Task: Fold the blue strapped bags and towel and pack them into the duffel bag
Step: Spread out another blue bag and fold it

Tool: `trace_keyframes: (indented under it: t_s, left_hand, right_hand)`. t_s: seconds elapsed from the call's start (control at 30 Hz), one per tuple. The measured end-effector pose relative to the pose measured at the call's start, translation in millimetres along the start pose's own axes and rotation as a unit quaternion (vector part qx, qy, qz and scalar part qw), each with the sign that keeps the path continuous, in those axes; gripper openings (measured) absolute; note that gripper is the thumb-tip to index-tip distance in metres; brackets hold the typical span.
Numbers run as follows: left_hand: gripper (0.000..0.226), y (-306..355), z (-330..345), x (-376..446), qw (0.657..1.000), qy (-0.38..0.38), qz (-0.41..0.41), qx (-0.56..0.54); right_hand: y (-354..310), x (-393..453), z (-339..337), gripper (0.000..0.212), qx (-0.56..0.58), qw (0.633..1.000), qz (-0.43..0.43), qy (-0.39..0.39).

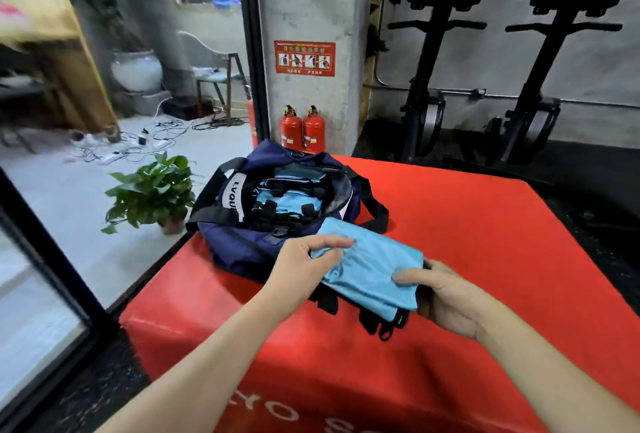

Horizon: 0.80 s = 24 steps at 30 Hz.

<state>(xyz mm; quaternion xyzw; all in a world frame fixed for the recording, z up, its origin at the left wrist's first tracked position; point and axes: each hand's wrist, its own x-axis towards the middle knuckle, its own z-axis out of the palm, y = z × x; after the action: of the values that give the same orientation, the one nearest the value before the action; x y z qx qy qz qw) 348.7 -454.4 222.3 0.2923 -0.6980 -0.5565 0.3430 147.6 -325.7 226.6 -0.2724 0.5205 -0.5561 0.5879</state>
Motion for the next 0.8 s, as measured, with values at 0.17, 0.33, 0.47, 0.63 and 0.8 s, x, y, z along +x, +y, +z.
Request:
trace_keyframes:
  t_s: [0.17, 0.33, 0.47, 0.63, 0.8]
  left_hand:
    - [0.025, -9, -46, 8, 0.993, 0.113, -0.016, -0.009]
    - [0.027, 2, -92, 46, 0.994, 0.093, -0.009, 0.051]
    - [0.037, 1, -119, 105, 0.992, 0.045, 0.02, 0.119]
    - [0.04, -26, -121, 181, 0.973, 0.037, 0.057, 0.219]
    - [0.036, -53, -117, 226, 0.968, 0.049, 0.075, 0.233]
  right_hand:
    - [-11, 42, 57, 0.039, -0.051, 0.992, -0.01, 0.111]
    - [-32, 97, 95, 0.063, -0.117, 0.971, -0.075, 0.193]
    - [-44, 151, 113, 0.026, -0.287, 0.899, -0.186, 0.275]
    - [-53, 219, 120, 0.031, -0.267, 0.888, -0.156, 0.34]
    - [-48, 263, 113, 0.01, -0.177, 0.884, -0.19, 0.388]
